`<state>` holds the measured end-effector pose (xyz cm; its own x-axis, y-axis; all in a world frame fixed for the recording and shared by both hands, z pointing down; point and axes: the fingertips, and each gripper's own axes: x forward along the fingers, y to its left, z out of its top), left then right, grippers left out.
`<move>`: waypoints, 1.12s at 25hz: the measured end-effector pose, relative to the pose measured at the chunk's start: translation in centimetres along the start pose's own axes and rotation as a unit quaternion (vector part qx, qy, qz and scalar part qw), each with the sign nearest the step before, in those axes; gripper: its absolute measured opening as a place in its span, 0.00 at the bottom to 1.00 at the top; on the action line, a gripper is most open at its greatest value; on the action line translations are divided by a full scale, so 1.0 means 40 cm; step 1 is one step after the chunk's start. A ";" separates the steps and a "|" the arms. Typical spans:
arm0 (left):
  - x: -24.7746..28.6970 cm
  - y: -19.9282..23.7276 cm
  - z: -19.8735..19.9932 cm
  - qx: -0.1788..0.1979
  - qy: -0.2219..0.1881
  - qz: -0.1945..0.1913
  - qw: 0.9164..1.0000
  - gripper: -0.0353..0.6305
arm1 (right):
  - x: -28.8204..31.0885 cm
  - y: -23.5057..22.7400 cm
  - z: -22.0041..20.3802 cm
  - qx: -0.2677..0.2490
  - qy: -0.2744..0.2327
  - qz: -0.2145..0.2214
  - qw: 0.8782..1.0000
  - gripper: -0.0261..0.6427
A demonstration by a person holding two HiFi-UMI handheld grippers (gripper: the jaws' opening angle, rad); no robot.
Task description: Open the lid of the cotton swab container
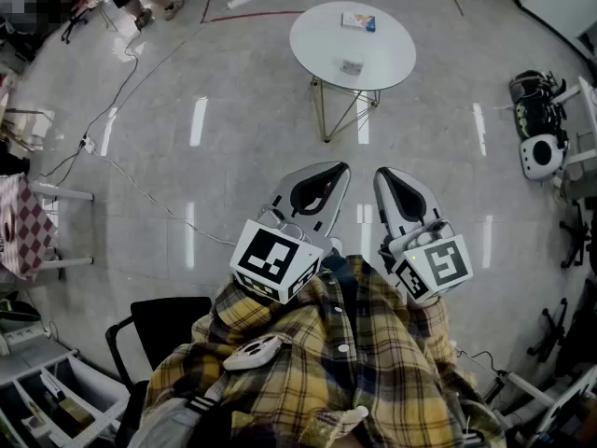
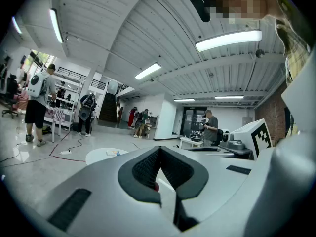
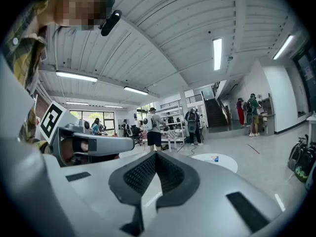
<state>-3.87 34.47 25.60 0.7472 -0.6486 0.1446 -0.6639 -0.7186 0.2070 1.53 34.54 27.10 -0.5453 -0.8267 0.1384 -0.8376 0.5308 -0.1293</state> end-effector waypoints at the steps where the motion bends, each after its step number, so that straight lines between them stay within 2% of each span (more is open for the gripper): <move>1: 0.001 -0.001 0.001 0.001 -0.001 0.001 1.000 0.08 | -0.002 0.001 0.000 -0.001 -0.001 0.002 1.000 0.06; 12: 0.020 -0.001 0.021 0.009 -0.015 0.023 1.000 0.08 | -0.010 -0.021 -0.001 0.005 -0.007 0.017 1.000 0.06; 22: 0.075 0.007 0.028 0.011 -0.025 0.043 0.999 0.08 | -0.013 -0.086 -0.011 0.009 -0.006 0.025 1.000 0.06; 28: 0.093 0.083 0.052 0.013 -0.028 0.069 0.997 0.08 | 0.005 -0.146 -0.034 0.030 -0.001 0.013 0.999 0.06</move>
<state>-3.35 29.16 24.80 0.6461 -0.7544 0.1158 -0.7616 -0.6272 0.1633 6.27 31.50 29.20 -0.5671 -0.8129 0.1327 -0.8194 0.5405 -0.1911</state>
